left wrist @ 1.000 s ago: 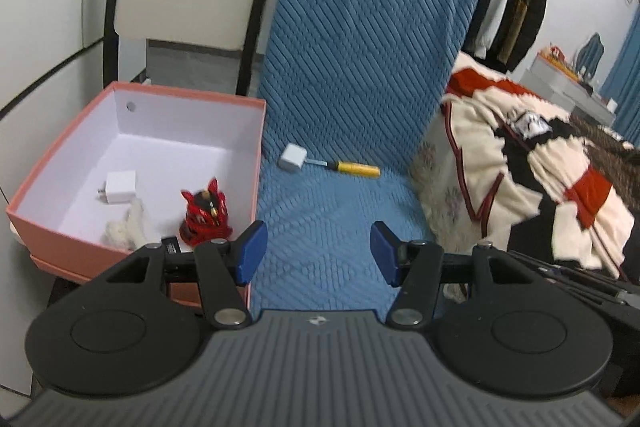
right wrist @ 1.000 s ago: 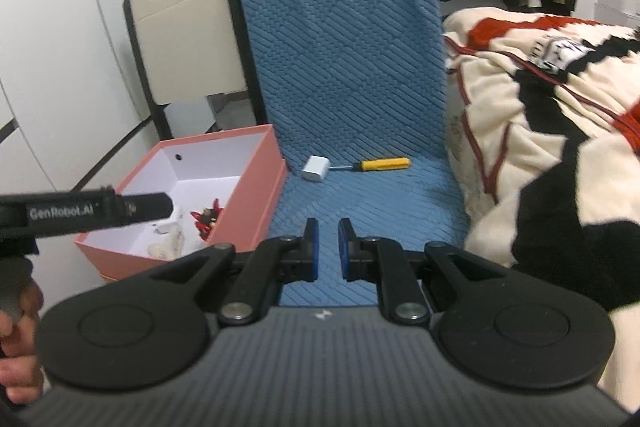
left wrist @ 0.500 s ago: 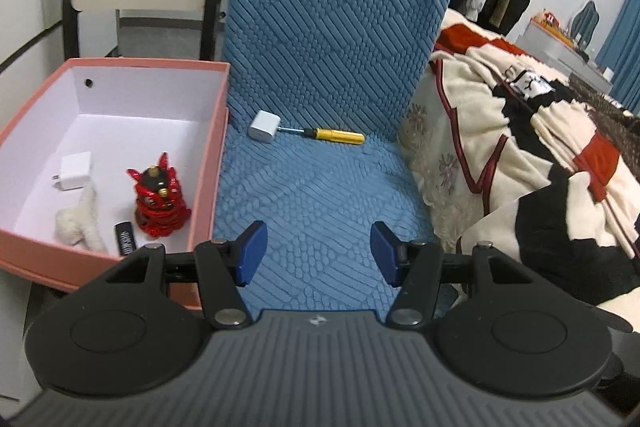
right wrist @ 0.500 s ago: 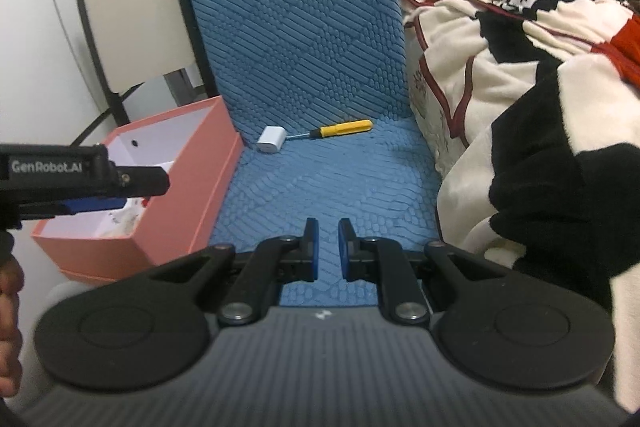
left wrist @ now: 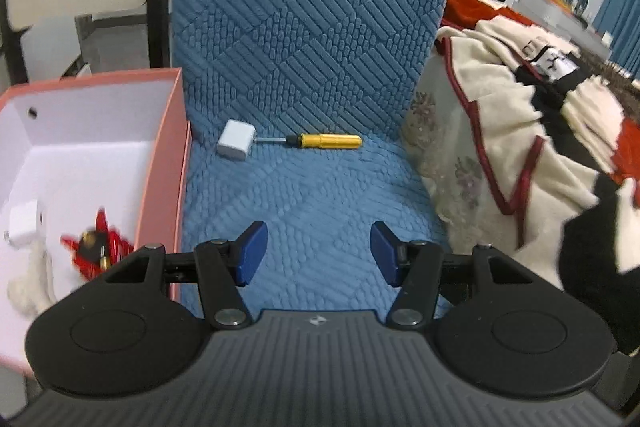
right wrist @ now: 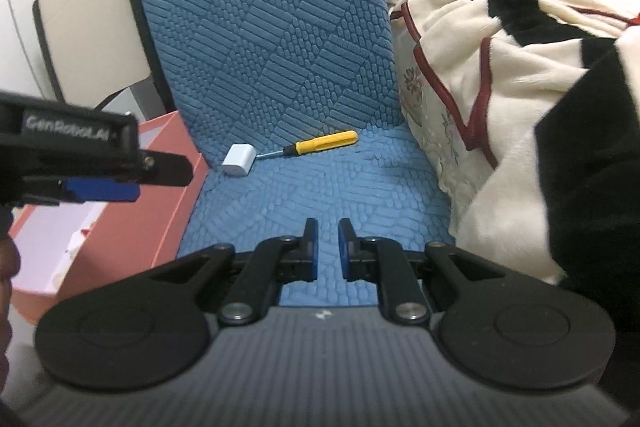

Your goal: Organize rigid objects

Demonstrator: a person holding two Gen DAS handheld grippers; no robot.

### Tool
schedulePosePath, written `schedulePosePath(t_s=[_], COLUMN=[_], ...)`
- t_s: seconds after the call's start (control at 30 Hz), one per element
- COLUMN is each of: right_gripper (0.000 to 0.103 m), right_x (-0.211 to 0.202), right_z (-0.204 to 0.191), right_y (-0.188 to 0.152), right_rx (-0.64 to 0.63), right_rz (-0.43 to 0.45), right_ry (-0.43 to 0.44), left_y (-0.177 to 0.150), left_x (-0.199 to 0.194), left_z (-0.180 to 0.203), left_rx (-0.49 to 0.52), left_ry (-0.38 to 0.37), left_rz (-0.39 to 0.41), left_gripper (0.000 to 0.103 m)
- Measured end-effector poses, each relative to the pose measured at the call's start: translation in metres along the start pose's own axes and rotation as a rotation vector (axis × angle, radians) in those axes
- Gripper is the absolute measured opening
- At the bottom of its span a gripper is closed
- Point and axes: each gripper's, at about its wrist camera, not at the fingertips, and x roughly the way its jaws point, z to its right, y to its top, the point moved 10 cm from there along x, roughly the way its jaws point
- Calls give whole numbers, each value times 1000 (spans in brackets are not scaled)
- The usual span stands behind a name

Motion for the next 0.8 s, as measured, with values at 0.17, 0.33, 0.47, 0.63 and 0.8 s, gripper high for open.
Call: schedulePosePath(t_s=[0.17,0.33,0.47,0.63,0.8], right_gripper=[15,28,34,34,44], right_x=[37,71,104,145,188], right_z=[-6,-10,-8,-7,1], right_y=[1,12,25,38,52], right_rx=[-30,-94,-144,-199,-250], right_rz=[40,89,85,70,47], right_ry=[5,7,-4,9,19], left_y=[29,52,67,81,88], left_x=[42,91,128,173,213], left_z=[-2,-20,-40,-54,-64], left_rx=[21,-7,-10,39,128], left_ry=[9,38,84,113,149], left_rz=[-21,-78,-104,-151,-216], left_gripper=[63,63,63,63,63])
